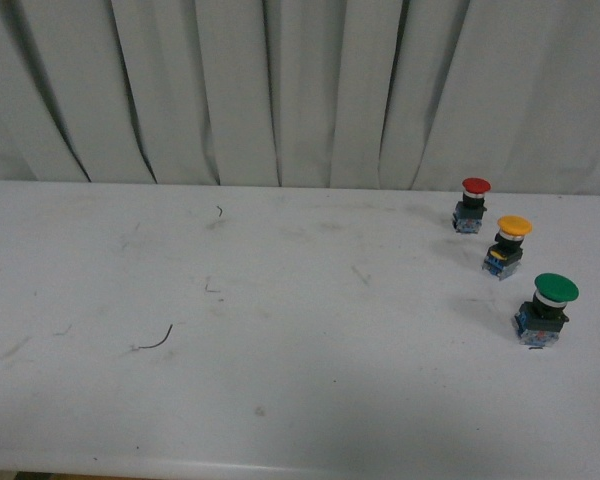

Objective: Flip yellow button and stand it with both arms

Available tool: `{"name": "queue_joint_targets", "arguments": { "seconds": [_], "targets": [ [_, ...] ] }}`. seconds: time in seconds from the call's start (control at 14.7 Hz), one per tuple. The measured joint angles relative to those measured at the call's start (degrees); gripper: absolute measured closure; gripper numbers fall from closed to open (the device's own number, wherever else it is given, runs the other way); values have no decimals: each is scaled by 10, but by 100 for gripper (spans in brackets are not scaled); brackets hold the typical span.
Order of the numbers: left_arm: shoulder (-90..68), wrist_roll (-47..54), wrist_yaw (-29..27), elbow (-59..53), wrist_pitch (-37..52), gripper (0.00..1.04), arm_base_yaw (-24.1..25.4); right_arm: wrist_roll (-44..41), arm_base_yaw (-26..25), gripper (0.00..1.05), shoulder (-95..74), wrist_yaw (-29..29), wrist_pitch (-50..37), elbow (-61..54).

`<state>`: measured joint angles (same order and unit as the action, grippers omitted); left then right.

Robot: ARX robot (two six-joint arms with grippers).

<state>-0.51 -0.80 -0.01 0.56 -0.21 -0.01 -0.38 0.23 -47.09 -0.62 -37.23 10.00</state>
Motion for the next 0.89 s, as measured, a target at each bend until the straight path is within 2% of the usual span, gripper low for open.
{"name": "queue_joint_targets", "arguments": {
  "seconds": [0.61, 0.68, 0.89],
  "targets": [
    [0, 0, 0, 0, 0, 7, 0, 0, 0, 103, 178, 5, 107, -75],
    [0, 0, 0, 0, 0, 7, 0, 0, 0, 103, 182, 5, 80, -92],
    [0, 0, 0, 0, 0, 7, 0, 0, 0, 103, 248, 5, 144, -94]
  ]
}}
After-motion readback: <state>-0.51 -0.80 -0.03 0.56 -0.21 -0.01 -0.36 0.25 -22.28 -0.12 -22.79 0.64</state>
